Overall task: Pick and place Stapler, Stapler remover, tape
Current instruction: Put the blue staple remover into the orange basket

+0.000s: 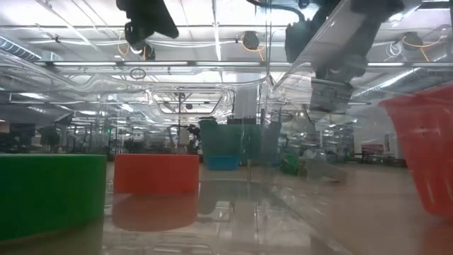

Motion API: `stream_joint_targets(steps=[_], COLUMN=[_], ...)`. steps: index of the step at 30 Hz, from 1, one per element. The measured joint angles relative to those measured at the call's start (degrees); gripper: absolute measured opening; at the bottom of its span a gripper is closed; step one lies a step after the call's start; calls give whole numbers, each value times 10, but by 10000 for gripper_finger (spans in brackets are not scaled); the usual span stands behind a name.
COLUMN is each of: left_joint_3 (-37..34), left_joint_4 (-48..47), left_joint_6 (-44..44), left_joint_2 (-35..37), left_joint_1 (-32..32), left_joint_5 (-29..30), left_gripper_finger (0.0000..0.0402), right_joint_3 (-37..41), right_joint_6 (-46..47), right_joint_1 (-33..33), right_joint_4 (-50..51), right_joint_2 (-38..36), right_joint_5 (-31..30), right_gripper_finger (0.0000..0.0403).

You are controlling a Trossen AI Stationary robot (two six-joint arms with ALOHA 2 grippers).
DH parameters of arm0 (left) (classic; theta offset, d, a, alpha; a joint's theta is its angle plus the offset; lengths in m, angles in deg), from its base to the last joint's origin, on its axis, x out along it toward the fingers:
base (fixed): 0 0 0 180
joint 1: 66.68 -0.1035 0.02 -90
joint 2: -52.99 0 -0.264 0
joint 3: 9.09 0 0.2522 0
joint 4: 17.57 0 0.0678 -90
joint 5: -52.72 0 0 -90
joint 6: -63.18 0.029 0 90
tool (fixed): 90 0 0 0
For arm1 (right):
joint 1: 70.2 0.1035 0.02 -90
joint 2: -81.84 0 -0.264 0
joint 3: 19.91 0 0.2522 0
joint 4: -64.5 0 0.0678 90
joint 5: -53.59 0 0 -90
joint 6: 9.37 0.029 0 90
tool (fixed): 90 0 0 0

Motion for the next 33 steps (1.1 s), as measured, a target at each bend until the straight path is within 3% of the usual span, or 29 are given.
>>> stream_joint_targets(steps=[12,33], left_joint_3=[0,0], left_joint_4=[-1,-1], left_joint_6=[-8,-4], left_joint_2=[2,2], left_joint_1=[24,21], left_joint_5=[19,19], left_gripper_finger=[1,1], right_joint_3=[48,62], right_joint_6=[-1,16], right_joint_1=[-5,-1], right_joint_4=[-60,-121], right_joint_2=[8,25], right_joint_5=[8,6], right_gripper_finger=[123,123])
